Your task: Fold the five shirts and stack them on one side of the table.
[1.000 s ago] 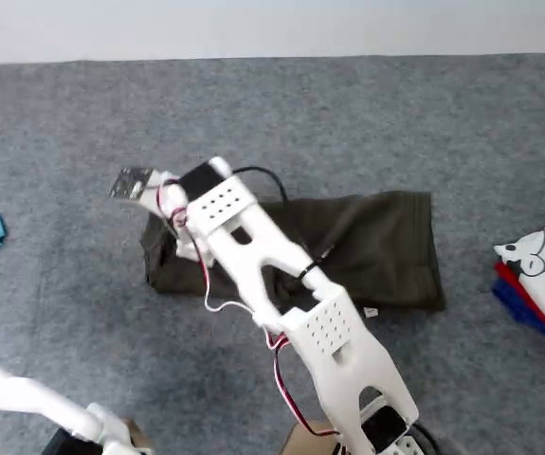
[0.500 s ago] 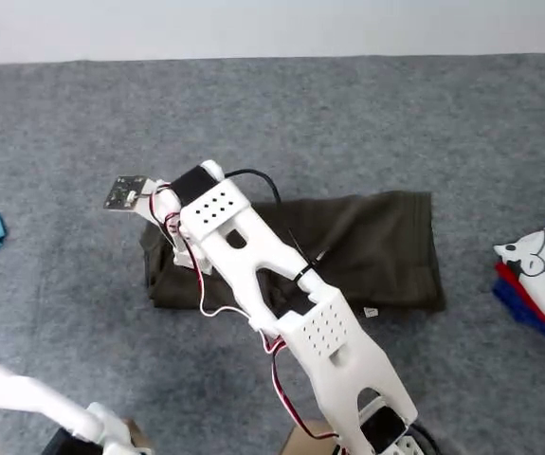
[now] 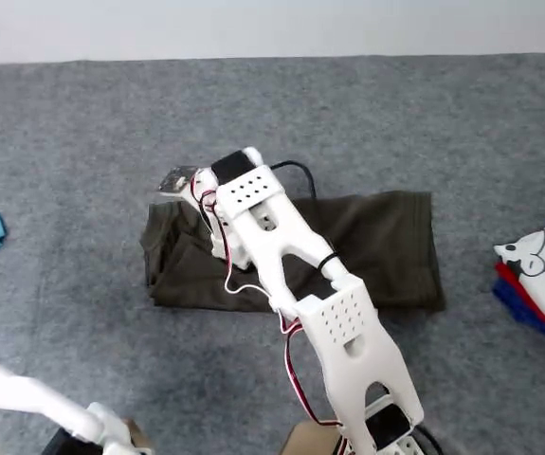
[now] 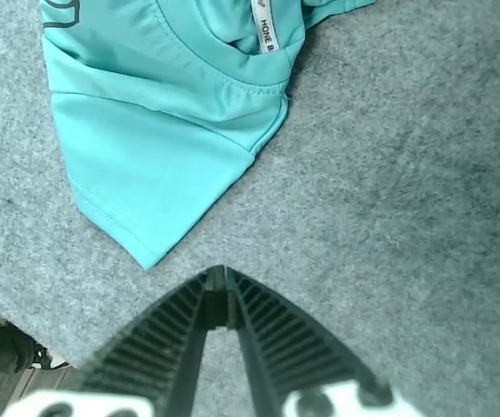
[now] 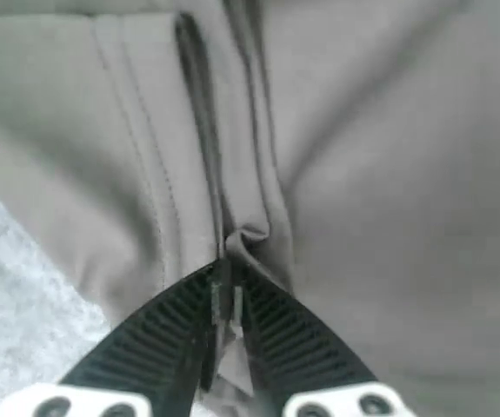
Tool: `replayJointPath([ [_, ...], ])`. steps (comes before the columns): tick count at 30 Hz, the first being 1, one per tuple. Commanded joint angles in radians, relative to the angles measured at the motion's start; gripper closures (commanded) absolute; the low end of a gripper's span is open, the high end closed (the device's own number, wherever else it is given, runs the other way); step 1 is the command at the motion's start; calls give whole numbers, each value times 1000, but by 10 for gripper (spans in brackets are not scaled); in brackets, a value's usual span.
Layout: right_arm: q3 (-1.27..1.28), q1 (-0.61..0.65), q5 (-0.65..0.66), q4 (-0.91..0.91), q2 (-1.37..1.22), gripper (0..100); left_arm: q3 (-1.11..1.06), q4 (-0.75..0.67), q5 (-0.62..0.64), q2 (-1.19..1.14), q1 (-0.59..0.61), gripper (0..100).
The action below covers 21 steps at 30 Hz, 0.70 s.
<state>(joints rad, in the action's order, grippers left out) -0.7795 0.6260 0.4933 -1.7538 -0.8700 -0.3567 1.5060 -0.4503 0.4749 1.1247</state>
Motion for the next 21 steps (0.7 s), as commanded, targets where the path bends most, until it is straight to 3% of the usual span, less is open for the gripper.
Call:
replayJointPath([
  [1, 87, -10, -3, -41, 85, 988, 5, -8, -8, 25, -9, 992],
  [7, 97, -5, -9, -38, 84, 988, 5, -8, -8, 23, -9, 992],
  [13, 48, -16, -20, -42, 245, 988, 5, -8, -8, 29, -9, 992],
  [21, 192, -179, -75, -42, 513, 988, 10, -8, -5, 32, -8, 992],
])
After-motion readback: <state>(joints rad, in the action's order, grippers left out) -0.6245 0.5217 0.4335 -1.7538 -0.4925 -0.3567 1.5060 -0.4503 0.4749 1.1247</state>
